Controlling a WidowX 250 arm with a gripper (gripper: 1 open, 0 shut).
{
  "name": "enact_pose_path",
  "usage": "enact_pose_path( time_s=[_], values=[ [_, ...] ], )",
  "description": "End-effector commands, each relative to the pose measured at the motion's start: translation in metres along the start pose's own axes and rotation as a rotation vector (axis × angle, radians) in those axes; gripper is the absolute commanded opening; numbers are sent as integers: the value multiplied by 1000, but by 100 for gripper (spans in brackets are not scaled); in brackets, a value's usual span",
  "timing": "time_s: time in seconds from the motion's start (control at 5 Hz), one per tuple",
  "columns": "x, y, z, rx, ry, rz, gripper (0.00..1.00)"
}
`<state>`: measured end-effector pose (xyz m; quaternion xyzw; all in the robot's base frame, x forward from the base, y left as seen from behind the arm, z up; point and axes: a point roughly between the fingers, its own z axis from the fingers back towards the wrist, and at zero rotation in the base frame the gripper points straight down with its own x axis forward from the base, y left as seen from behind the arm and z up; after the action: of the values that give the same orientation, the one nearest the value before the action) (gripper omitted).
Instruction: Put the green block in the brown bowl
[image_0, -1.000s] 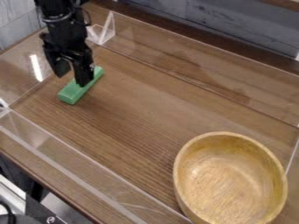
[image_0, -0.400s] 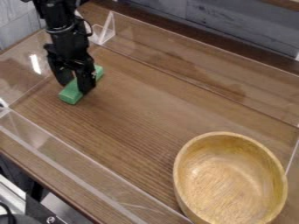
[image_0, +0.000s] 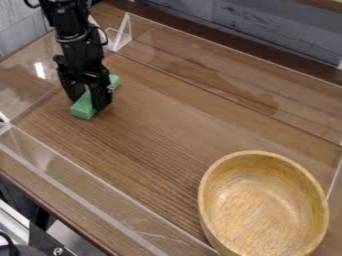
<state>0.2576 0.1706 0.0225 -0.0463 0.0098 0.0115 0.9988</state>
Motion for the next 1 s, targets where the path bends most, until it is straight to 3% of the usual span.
enact_pose_path(
  time_s=[0.0, 0.8],
  values=[
    [8, 8, 13, 20, -40, 12, 0],
    [12, 5, 17, -21, 19, 55, 0]
  ],
)
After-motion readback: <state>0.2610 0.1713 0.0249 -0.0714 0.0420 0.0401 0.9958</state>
